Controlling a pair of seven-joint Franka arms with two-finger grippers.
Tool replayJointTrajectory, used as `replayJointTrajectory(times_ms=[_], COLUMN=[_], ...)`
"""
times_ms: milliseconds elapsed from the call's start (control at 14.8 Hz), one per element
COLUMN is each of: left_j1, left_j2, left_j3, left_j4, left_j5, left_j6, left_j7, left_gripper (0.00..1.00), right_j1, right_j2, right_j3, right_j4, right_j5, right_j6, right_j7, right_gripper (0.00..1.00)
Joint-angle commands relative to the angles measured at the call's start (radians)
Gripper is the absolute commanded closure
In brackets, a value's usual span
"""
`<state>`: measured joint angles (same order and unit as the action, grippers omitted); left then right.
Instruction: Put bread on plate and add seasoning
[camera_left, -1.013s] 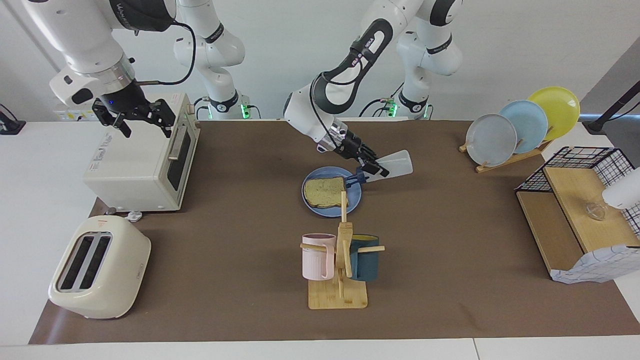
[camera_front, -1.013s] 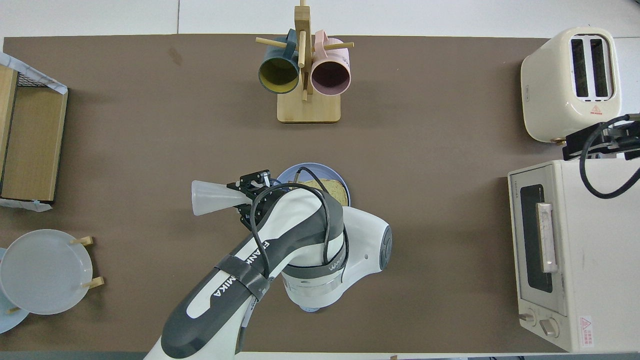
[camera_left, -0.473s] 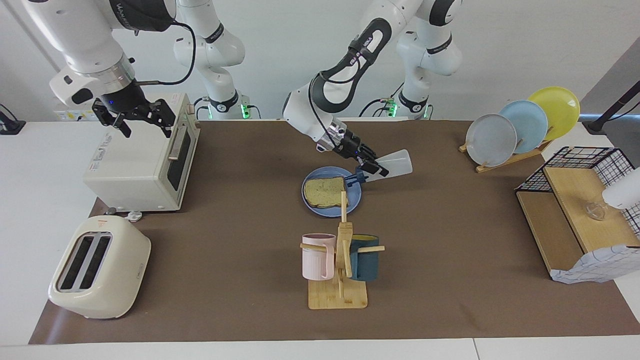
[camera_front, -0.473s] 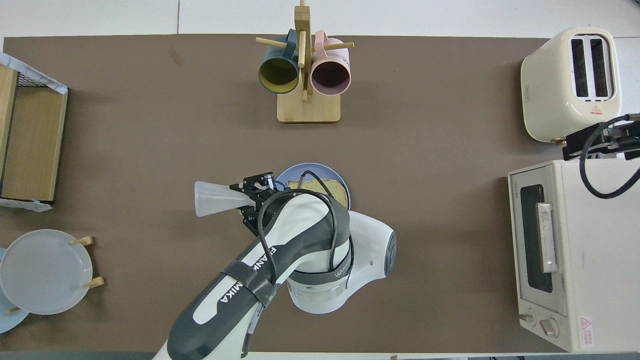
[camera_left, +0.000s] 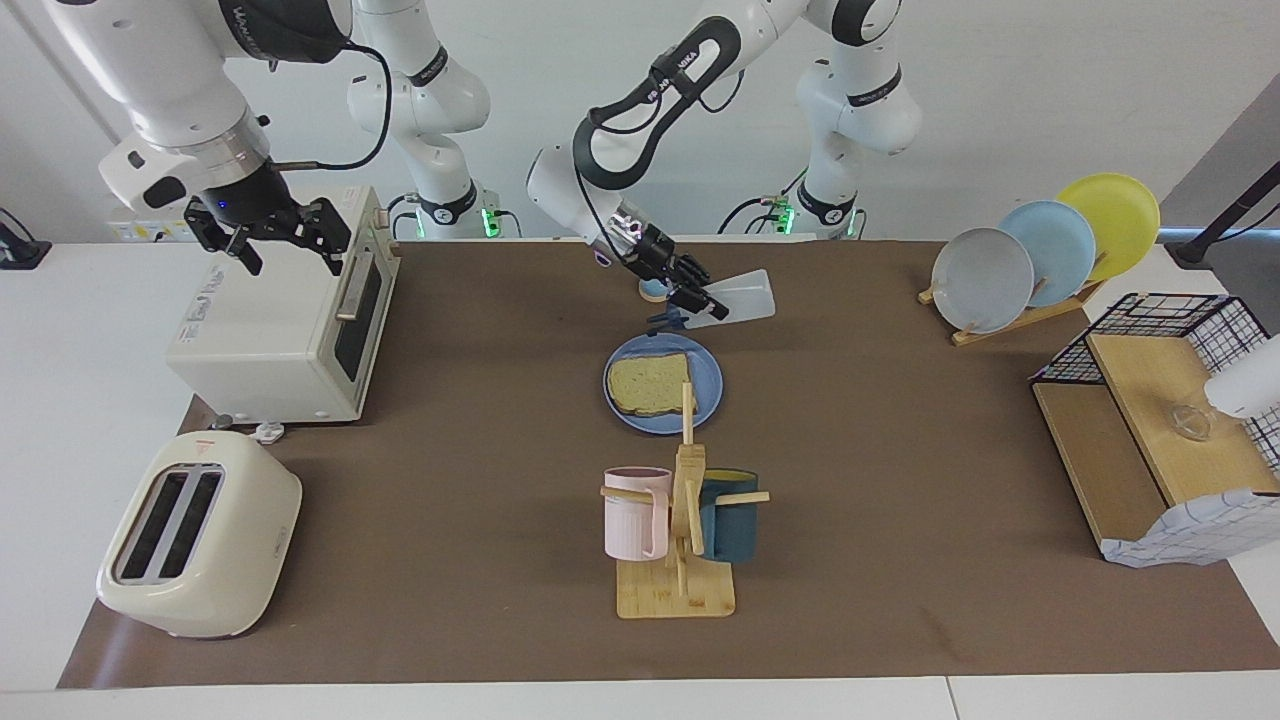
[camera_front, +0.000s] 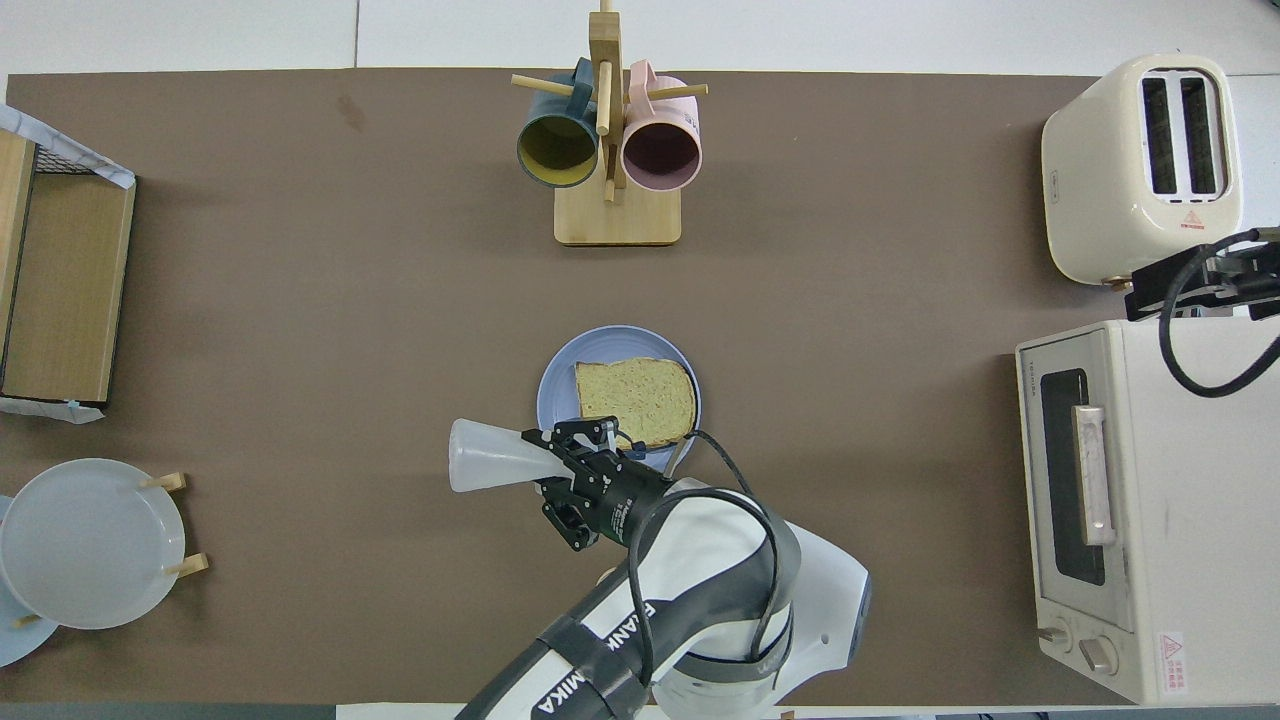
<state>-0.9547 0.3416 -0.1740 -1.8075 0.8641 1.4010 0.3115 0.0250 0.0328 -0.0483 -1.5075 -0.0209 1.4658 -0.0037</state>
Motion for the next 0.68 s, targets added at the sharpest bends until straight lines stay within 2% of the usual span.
replayJointTrajectory(times_ms=[0, 270, 608], left_j1=[-0.01, 0.085, 0.224], left_j2=[-0.016, -0.003, 0.016], left_j3=[0.014, 0.018, 0.018], left_j4=[0.005, 0.019, 0.014], left_j5=[-0.02, -0.004, 0.038], left_j6=[-0.02, 0.01, 0.072], left_j7=[-0.005, -0.005, -0.003], left_gripper=[0.84, 0.84, 0.92], right_j1=[-0.016, -0.016, -0.016], right_j2=[-0.025, -0.025, -0.025], right_j3=[0.01, 0.01, 0.01], right_j4=[-0.033, -0.033, -0.033], right_j5=[0.002, 0.002, 0.002], right_j6=[0.019, 0.019, 0.019], right_j7=[-0.022, -0.022, -0.022], right_gripper=[0.0, 0.0, 0.0])
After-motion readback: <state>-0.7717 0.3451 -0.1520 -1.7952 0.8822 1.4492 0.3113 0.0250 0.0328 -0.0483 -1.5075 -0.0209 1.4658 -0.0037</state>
